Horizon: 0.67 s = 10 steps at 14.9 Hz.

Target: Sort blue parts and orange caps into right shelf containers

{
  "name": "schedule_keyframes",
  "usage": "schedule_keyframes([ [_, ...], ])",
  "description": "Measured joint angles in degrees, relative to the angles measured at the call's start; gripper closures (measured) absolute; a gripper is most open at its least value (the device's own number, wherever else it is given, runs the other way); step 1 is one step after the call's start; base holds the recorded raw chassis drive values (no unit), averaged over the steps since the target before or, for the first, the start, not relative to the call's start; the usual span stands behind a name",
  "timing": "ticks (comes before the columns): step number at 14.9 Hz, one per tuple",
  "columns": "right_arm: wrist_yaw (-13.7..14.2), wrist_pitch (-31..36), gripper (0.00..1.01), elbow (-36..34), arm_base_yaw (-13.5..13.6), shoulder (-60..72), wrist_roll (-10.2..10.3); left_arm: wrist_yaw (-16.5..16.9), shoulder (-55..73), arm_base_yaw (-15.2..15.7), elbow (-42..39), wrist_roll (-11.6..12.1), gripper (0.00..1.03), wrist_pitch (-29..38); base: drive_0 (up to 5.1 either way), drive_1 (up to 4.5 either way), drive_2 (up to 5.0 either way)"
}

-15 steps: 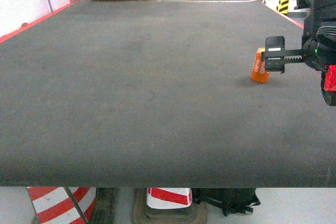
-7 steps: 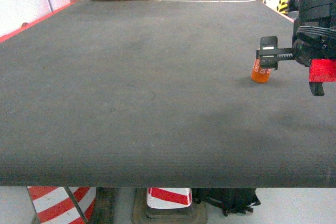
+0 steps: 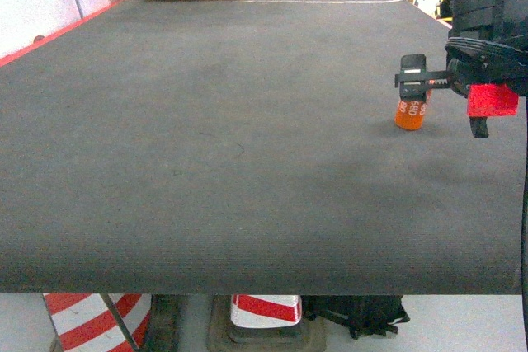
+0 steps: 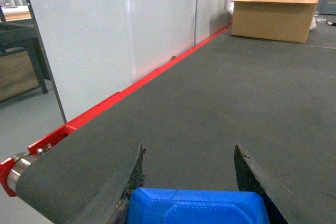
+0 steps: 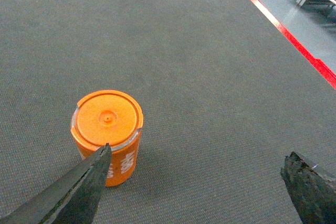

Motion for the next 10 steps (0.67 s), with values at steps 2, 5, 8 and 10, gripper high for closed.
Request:
schedule_keyframes([
  [2,-0.24,-1.31,0.03,3.06,0.02,1.53,0.0,0.0,0.0,0.0,0.0,0.0,0.62,0.0,0.0,0.0,0.0],
  [5,-0.79,-3.13,0.03,7.28,0.13,4.5,0.0,0.02,0.0,0.0,0.0,0.0,0.62,0.04,0.0,0.0,0.0],
  [8,-1.03,-5.01,0.03,11.74,0.39,6.99,0.02,0.0,0.0,0.0,0.0,0.0,0.62,0.0,0.0,0.0,0.0],
  [10,-1.18,-6.05,0.03,14.93,0.39,8.96,0.07,0.02,0.0,0.0,0.0,0.0,0.62,0.0,0.0,0.0,0.0],
])
